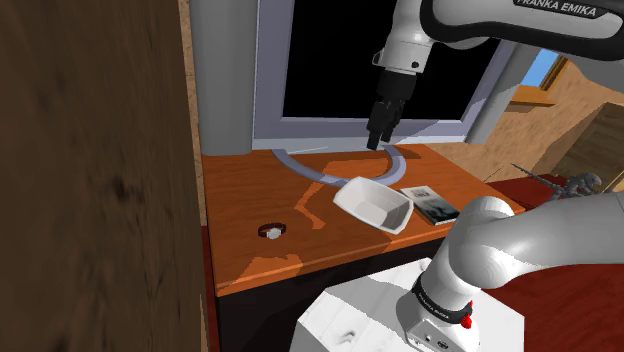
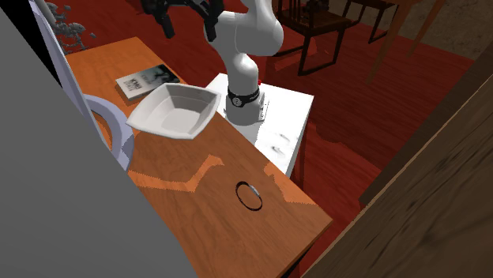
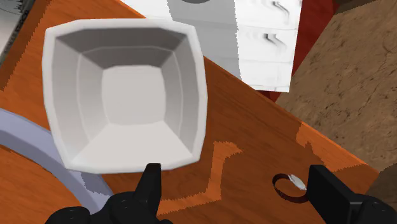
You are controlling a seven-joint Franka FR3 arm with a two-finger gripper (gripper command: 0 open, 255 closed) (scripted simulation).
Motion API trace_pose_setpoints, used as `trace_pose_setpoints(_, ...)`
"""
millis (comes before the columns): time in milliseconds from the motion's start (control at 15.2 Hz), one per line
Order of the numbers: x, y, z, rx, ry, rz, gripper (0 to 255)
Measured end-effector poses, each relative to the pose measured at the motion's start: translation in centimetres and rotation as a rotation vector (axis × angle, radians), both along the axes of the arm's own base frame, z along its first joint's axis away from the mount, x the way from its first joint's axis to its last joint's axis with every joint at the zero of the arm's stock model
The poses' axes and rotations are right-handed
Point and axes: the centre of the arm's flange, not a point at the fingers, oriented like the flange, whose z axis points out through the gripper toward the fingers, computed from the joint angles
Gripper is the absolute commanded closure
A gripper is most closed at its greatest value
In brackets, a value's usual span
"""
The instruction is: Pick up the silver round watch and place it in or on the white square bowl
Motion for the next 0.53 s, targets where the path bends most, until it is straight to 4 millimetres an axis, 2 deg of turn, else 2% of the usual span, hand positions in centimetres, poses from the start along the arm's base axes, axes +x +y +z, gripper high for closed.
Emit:
trace_pose_setpoints(198, 0.9, 0.9, -1.0, -0.005, -0.009, 0.038, 0)
trace_pose_setpoints(528, 3.9, 4.9, -5.1, -0.023, -0.046, 0.185, 0)
